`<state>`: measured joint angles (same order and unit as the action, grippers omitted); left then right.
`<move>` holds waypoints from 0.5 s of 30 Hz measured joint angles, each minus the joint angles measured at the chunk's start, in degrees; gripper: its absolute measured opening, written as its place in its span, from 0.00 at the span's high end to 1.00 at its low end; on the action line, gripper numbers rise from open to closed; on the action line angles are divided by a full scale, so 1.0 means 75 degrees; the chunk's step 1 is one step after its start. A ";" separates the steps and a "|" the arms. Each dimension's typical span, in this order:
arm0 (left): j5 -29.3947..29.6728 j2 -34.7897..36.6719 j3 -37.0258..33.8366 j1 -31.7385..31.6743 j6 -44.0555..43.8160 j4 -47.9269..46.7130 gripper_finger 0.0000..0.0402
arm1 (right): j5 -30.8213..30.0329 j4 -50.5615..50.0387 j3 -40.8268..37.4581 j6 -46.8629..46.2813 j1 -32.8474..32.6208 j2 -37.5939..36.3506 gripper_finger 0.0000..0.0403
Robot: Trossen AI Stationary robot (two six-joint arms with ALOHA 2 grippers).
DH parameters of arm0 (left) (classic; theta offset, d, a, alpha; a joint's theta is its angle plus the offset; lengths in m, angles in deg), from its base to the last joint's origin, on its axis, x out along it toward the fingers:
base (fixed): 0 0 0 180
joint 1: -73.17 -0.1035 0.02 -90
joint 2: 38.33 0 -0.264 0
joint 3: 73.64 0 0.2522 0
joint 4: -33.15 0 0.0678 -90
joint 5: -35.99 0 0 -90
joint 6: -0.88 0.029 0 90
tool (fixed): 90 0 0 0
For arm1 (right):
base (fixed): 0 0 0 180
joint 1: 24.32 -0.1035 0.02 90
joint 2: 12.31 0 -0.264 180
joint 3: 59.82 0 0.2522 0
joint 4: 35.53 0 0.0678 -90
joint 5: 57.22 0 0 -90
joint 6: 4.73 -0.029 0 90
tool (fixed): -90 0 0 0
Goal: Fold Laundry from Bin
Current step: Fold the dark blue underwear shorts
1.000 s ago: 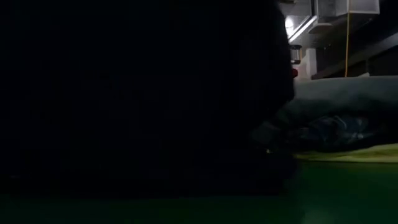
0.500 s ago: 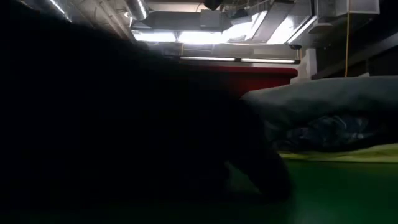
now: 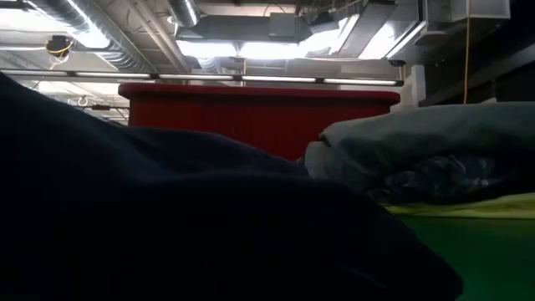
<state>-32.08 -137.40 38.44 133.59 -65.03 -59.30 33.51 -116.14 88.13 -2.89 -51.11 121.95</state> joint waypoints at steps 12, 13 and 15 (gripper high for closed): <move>0.0044 0.0000 0.0000 -0.0003 0.0000 0.0023 1.00 | 0.0102 -0.0047 -0.0006 0.0421 -0.0427 0.0609 0.54; 0.0044 0.0000 0.0000 -0.0003 -0.0001 0.0024 1.00 | 0.0073 -0.0033 -0.0006 0.0422 -0.0440 0.0655 0.54; 0.0048 0.0000 0.0000 -0.0001 -0.0003 0.0027 1.00 | -0.0002 -0.0015 -0.0006 0.0411 -0.0451 0.0793 0.54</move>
<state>-31.72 -137.40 38.44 133.58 -65.05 -59.10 33.49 -116.26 88.08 0.19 -54.49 127.90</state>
